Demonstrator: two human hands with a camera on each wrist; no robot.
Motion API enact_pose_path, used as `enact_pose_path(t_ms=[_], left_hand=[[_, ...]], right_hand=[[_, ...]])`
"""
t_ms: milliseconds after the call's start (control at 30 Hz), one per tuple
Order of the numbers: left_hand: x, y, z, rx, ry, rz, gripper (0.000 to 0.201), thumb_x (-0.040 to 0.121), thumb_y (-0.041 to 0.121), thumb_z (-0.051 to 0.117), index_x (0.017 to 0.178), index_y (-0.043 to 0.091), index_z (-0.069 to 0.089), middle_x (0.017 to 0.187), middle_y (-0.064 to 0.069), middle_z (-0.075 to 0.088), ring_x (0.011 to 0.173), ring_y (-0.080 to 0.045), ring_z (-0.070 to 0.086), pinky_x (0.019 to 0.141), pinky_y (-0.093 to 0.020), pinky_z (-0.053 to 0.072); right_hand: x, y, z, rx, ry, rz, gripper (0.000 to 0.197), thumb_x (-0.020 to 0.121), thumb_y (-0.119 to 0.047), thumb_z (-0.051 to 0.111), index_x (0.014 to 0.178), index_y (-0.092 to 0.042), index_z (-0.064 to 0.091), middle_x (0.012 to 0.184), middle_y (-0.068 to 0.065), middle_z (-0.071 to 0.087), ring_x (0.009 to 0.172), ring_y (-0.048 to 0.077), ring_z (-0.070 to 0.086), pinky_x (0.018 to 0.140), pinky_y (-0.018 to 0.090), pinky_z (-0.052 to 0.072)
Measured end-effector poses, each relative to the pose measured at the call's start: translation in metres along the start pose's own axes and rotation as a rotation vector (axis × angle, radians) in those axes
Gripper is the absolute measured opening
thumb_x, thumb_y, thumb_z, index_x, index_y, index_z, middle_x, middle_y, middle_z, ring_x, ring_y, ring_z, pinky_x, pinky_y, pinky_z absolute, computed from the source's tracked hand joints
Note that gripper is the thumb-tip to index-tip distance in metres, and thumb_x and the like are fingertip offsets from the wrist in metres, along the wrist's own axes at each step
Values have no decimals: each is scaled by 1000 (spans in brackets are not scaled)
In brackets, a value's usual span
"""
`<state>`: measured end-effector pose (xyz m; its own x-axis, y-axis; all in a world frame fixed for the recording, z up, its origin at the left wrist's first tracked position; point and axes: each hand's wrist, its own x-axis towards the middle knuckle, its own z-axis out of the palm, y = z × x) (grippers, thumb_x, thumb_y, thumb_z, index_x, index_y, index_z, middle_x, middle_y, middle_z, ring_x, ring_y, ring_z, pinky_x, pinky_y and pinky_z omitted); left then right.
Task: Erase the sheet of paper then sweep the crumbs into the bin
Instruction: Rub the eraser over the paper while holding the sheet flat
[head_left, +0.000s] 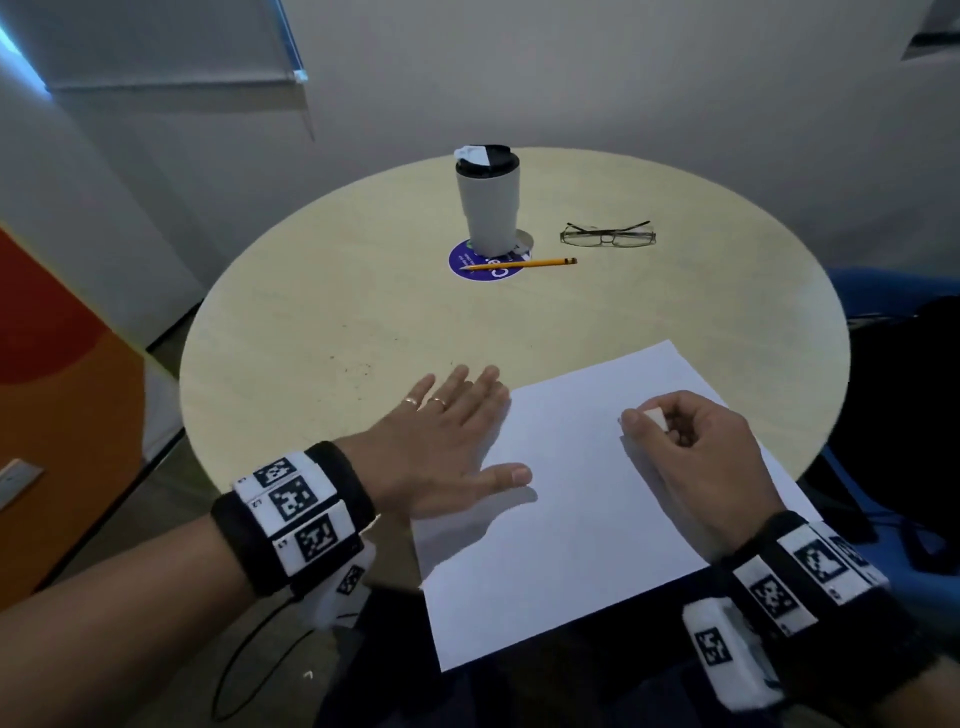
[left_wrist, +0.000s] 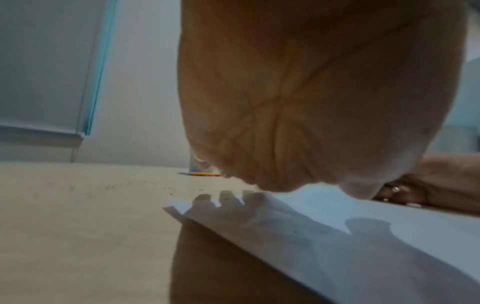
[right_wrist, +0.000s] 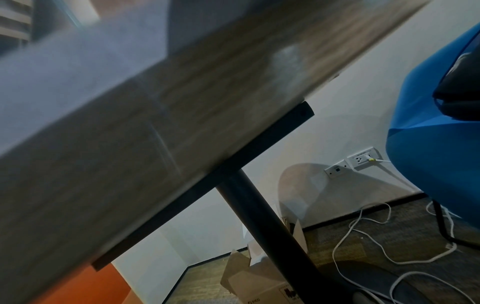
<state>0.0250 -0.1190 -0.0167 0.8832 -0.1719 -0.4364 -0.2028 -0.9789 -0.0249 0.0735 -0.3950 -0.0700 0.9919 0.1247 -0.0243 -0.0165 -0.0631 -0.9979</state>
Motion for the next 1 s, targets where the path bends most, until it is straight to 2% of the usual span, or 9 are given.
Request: enact_pose_path(t_ms=[133,233,433,533,600,667,767,900,1000], left_hand=[[-4,5,2,-43,5,-153,115,89,90,14,164,9,-18,168,-11,-33,157,-33,-27,129,-50,-11],[-16,32,8,-96,56,-28,109,93,85,19,164,12,-19,168,-7,-34,157,-29,-28,129,-50,-9],[-27,71,44,-239,189,26,102,95,87,16,164,21,-21,166,5,-38,151,-21,-41,128,-51,-13],[-25,76,49,-277,300,-14,100,96,85,21,168,20,-3,174,2,-21,157,-23,-29,129,-51,-9],[-23,78,48,-300,379,-43,94,94,82,31,163,19,20,175,0,5,161,-27,-10,130,-50,-2],[-22,78,48,-320,418,-58,90,92,81,36,157,20,30,170,1,20,160,-28,3,130,-49,2],[-20,78,51,-320,427,-56,97,93,82,31,166,21,13,175,1,5,161,-23,-9,130,-48,-2],[-21,76,52,-313,432,-18,102,94,84,22,168,20,-6,173,0,-23,157,-17,-29,130,-49,-3],[-19,74,51,-309,403,-2,105,93,87,20,167,18,-9,172,1,-26,156,-19,-31,130,-51,-2]], right_hand=[[-2,-4,2,53,11,6,35,80,-49,80,92,-16,74,72,1,58,74,25,51,86,48,51],[-1,-2,2,122,13,35,15,93,-22,82,96,-10,74,72,1,60,76,22,55,93,48,54],[-2,-6,1,147,-9,74,11,98,-2,72,109,1,70,78,1,67,80,13,67,87,24,61],[-3,-9,-3,10,-56,53,13,99,-6,72,108,-15,74,87,8,72,93,25,75,90,27,60],[-5,-14,-6,-246,-77,-26,12,98,-13,75,105,-23,74,89,5,77,89,23,76,81,17,58],[-10,-22,-7,-461,-64,-130,8,95,-24,77,101,-28,73,85,0,76,79,22,71,70,19,56],[-23,-34,-1,-587,-107,-251,7,92,-29,78,90,-28,71,76,-5,72,68,19,66,62,26,53],[-40,-41,16,-752,-306,-363,14,90,-23,78,83,-29,68,73,-9,68,67,17,64,59,24,49],[-30,-33,8,-809,-203,-343,22,87,-15,81,77,-26,65,69,-7,65,59,19,59,56,31,47]])
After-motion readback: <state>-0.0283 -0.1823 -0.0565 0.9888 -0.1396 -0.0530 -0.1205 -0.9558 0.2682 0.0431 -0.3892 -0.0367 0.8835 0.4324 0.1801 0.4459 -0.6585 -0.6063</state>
